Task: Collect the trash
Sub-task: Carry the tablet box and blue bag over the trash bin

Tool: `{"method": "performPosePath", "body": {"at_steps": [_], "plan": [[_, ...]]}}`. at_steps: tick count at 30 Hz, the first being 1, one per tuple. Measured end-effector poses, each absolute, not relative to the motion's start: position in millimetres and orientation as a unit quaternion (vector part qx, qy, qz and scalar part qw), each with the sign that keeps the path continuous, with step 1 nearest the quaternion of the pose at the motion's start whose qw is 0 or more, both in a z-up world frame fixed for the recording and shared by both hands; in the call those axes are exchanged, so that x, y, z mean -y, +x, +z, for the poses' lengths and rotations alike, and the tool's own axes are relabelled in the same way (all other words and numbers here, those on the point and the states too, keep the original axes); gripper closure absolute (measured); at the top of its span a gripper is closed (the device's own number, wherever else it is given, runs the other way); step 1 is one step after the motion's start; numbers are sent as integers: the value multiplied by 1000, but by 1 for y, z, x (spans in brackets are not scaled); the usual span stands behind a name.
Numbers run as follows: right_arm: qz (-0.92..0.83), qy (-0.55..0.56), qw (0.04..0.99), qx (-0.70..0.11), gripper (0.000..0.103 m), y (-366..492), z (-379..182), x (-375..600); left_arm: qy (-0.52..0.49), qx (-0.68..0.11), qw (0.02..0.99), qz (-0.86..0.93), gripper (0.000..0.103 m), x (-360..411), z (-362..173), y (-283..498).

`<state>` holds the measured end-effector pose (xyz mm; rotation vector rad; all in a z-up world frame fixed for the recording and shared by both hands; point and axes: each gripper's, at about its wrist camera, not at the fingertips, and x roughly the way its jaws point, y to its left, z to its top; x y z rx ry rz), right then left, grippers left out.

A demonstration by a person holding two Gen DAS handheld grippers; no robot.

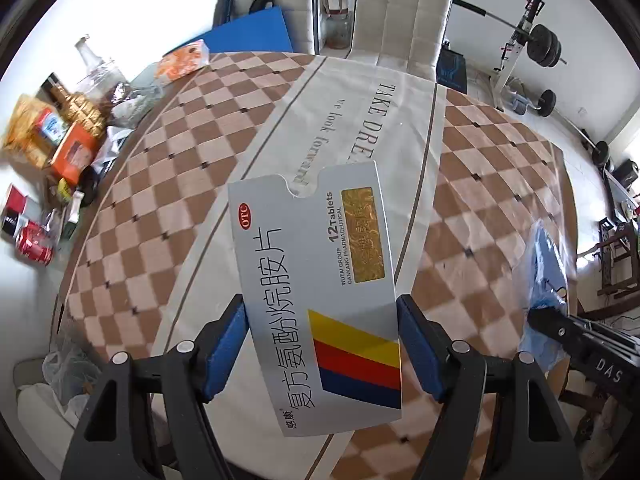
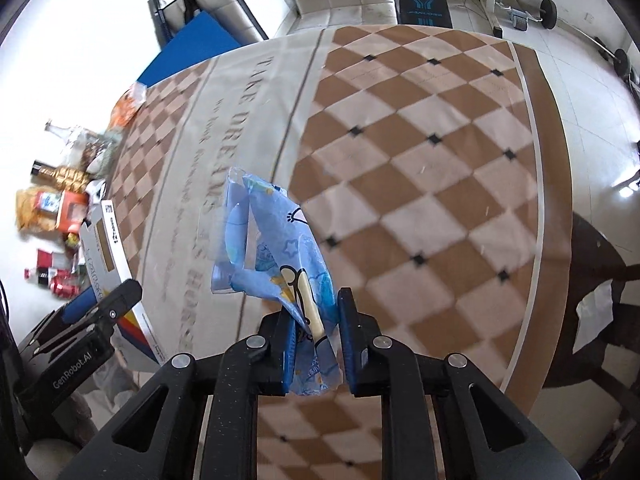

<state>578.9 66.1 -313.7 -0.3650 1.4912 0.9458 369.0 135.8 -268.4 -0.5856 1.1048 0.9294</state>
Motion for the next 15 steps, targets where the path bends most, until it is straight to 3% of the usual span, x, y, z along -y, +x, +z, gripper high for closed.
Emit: {"method": "performPosePath", "body": {"at_steps": [8, 15], "plan": [[429, -167, 623, -632, 83, 463, -283, 27, -271, -466, 726, 427, 32, -51, -252, 248], [448, -184, 595, -641, 83, 352, -281, 110, -301, -483, 713, 411, 32, 17, -274, 154]]}}
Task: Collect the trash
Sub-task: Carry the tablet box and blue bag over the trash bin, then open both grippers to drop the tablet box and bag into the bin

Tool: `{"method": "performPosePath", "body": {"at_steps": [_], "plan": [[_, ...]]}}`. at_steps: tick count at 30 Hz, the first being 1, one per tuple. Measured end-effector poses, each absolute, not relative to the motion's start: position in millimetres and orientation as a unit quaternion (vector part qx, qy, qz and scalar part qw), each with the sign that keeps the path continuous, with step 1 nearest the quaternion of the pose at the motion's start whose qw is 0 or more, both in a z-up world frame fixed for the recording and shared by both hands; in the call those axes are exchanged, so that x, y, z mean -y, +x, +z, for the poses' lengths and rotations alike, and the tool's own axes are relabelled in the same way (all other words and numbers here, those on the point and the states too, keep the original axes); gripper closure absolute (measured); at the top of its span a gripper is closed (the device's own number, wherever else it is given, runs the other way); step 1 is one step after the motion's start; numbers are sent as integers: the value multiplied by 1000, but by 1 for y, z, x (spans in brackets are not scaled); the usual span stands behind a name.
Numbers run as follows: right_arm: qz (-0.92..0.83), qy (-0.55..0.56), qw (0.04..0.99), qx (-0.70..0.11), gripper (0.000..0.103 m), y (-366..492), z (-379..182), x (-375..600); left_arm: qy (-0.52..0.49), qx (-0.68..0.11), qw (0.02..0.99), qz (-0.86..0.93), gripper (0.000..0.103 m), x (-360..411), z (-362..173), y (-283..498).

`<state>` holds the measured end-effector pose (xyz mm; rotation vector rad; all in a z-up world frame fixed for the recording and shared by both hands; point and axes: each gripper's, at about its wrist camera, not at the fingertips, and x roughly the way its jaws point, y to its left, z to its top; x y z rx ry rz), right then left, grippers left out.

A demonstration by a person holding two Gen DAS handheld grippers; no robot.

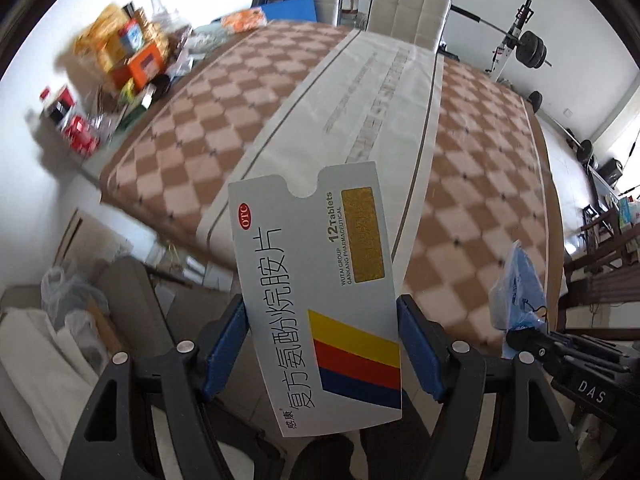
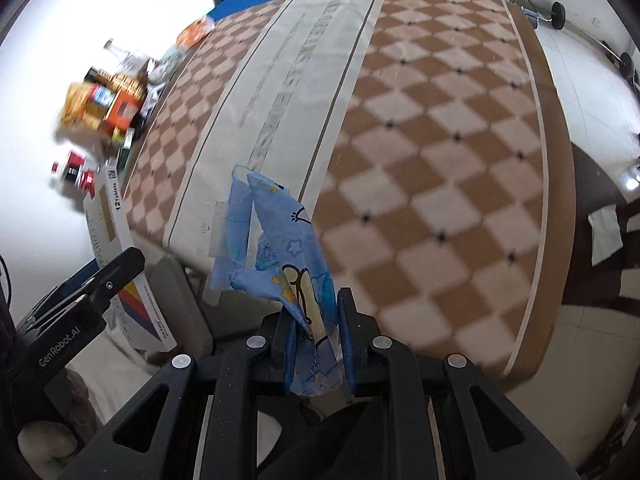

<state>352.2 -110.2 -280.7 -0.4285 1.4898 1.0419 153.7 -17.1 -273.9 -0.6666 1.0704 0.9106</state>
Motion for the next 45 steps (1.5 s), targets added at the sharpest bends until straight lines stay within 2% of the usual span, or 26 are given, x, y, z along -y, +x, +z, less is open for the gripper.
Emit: {"method": "performPosePath", "body": {"at_steps": [8, 17, 26, 33, 41, 42, 45], "plan": [[436, -245, 528, -686, 84, 262, -351, 182, -377, -522, 651, 402, 31, 55, -363, 91], [393, -272, 477, -738, 84, 237, -517, 221, -423, -568, 595, 381, 31, 50, -526, 101], [341, -257, 492, -758, 84, 267, -688, 215, -440, -598, 580, 335, 31, 36, -683, 141], [314, -258, 480, -778, 84, 279, -786, 206, -453, -611, 573, 306, 31, 25, -753, 153], [316, -264, 468, -782, 82, 274, -830, 186, -475, -626, 562, 258, 30, 17, -786, 157], [317, -266, 467, -782, 82, 273, -832, 183, -474, -628, 561, 259, 29, 17, -786, 157], [320, -273, 464, -779, 82, 267, -834, 176, -468, -628, 559, 270, 4, 16, -784, 153]]}}
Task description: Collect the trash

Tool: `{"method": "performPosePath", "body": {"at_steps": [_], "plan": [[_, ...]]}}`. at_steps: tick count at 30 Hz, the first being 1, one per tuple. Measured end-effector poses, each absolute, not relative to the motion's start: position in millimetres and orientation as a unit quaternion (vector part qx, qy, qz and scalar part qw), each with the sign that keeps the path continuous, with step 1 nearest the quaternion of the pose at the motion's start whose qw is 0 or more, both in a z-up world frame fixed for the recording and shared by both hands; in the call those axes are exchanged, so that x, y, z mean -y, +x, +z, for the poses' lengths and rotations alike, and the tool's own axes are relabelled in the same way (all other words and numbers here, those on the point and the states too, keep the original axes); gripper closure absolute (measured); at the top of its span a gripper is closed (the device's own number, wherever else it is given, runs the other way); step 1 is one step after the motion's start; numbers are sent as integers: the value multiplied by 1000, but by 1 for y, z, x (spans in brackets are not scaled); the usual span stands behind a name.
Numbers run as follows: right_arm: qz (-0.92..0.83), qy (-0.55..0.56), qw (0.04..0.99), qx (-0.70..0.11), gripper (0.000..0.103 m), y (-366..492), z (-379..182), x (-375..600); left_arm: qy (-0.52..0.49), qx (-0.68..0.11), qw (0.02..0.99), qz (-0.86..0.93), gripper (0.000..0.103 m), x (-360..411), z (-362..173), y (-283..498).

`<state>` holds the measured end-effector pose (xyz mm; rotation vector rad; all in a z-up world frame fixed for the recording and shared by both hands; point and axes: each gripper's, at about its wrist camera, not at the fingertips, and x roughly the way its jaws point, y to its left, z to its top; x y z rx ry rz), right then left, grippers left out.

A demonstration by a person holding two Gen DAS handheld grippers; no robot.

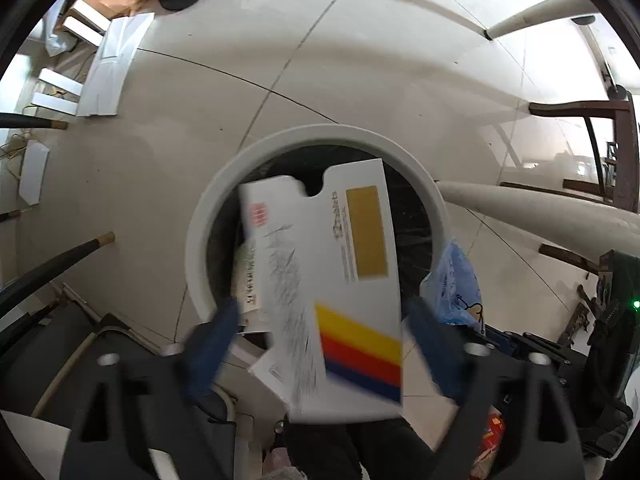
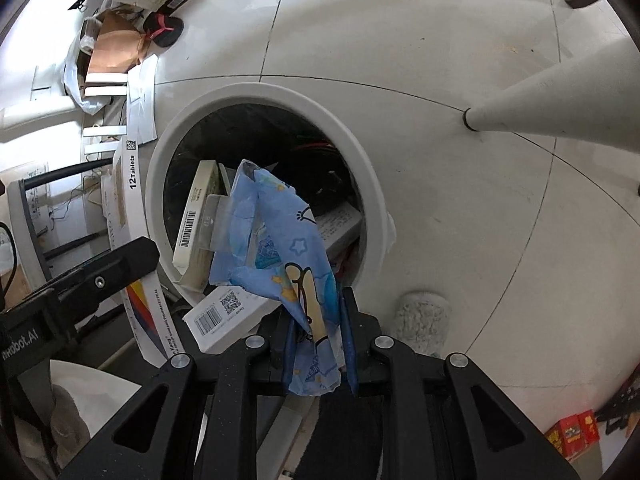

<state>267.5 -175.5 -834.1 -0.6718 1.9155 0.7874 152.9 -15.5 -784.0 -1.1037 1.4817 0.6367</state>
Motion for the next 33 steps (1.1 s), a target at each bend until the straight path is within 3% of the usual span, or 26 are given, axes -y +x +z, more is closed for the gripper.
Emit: {"method": "performPosePath", "body": {"at_steps": [11, 20, 25, 33], "plan": [[324, -292, 466, -770, 41, 257, -822, 159, -437, -634, 559, 308, 3, 14, -759, 133], [348, -294, 472, -755, 9, 253, -770, 158, -417, -627, 561, 342, 3, 29, -710, 114], [357, -305, 495, -730, 2, 247, -727, 160, -404, -619, 568, 362, 3, 40, -671, 106], [350, -320, 540, -695, 1, 257, -633, 193, -387, -614, 577, 374, 3, 69, -581, 97]]}}
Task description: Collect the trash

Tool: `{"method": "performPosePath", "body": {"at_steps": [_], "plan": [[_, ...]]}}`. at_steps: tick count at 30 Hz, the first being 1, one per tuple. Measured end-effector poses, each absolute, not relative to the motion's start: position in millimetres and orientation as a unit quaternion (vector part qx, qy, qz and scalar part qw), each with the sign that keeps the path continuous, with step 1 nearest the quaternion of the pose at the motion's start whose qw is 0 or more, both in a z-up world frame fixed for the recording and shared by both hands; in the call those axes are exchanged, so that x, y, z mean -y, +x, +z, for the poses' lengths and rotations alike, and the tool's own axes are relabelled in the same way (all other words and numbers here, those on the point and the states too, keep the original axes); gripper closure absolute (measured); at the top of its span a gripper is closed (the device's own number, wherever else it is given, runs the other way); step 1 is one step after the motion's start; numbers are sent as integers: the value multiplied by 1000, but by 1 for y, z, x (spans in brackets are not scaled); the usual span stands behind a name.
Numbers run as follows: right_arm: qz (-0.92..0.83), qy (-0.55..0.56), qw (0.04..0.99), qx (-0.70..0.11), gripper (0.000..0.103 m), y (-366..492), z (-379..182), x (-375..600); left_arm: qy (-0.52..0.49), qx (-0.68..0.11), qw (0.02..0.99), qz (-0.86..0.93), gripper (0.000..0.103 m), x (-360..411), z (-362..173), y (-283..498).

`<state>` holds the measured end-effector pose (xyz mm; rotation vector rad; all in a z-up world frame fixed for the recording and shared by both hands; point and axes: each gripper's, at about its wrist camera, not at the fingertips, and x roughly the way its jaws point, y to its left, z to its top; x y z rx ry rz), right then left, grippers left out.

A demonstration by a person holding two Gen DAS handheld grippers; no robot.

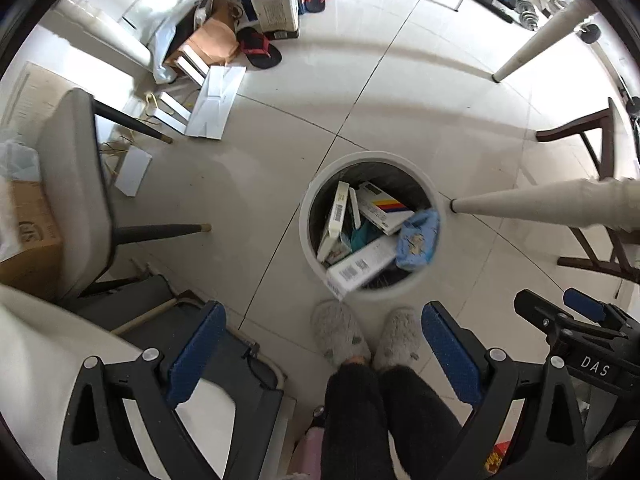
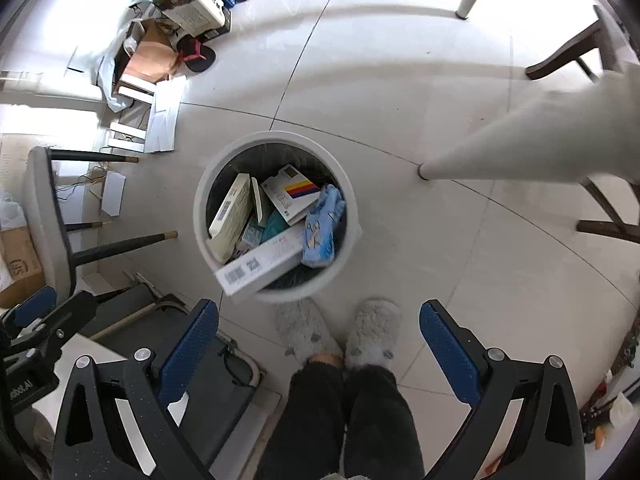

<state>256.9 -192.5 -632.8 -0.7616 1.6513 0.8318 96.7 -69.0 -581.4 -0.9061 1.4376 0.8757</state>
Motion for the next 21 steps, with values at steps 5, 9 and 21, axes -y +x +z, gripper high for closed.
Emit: {"method": "performPosePath", "body": {"at_steps": [5, 9, 21], "plan": [[371, -305, 535, -695, 1, 259, -545, 218, -372, -610, 594, 369, 3, 94, -500, 102], [397, -284, 533, -691, 1, 265, -456, 237, -364, -599, 618, 357, 3, 111, -432, 109], [429, -211, 548, -686, 1, 295, -245, 288, -325, -562, 721, 244, 3, 129, -266, 149]]}}
